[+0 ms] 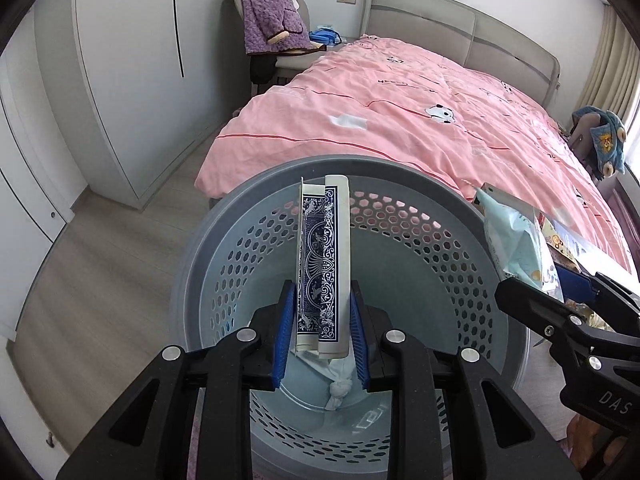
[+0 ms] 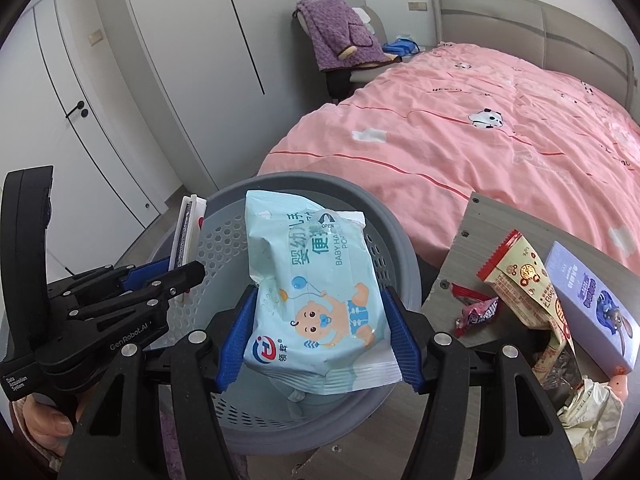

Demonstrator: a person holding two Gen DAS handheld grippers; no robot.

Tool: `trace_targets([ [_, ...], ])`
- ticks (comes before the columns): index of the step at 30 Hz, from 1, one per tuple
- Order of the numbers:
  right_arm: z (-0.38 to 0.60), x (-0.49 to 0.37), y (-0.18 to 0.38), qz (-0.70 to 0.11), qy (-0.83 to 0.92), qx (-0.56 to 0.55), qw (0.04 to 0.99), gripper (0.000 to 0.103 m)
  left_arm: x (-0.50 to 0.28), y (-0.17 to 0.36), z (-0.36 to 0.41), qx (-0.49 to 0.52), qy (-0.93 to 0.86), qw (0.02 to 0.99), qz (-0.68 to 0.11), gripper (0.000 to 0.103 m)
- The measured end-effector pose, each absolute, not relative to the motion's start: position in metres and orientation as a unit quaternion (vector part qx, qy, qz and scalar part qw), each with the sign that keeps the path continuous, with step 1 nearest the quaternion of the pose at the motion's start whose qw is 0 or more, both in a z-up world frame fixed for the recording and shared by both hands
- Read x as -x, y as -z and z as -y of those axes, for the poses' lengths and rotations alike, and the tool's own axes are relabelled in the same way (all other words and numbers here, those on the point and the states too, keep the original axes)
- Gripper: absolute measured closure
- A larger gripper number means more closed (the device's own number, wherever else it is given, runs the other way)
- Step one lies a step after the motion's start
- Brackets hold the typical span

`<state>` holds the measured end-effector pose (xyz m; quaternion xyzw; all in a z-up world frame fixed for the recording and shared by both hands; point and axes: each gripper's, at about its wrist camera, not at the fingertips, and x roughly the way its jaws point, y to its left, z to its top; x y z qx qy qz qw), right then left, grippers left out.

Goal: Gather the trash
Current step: 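Carry the card box with the left gripper while the right gripper carries the wipes over the basket, then open the left gripper to drop the card box while the right gripper drops the wipes into the basket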

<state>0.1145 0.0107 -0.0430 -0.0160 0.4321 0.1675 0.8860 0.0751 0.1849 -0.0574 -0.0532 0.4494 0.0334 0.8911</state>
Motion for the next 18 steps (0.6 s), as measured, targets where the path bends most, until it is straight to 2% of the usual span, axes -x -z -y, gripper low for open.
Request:
trace_targets([
  [4, -0.0109, -0.1138, 0.0418, -0.429, -0.168, 0.019, 0.887, 0.040, -0.0753, 0.0563, -0.1852, 0.053, -0.038, 0.891, -0.449, 0.067],
  [6, -0.0104, -0.1126, 0.0397, -0.425, -0.166, 0.019, 0.889, 0.033, -0.0743, 0.0554, -0.1849, 0.050, -0.042, 0.892, -0.446, 0.056],
  [8, -0.0094, -0.1121, 0.0384, -0.422, -0.164, 0.017, 0.891, 0.030, -0.0741, 0.0543, -0.1850, 0.048, -0.043, 0.893, -0.445, 0.054],
  [18, -0.0079, -0.1111, 0.0362, -0.421, -0.160, 0.016, 0.893, 0.030, -0.0718, 0.0522, -0.1848, 0.048, -0.048, 0.894, -0.444, 0.047],
])
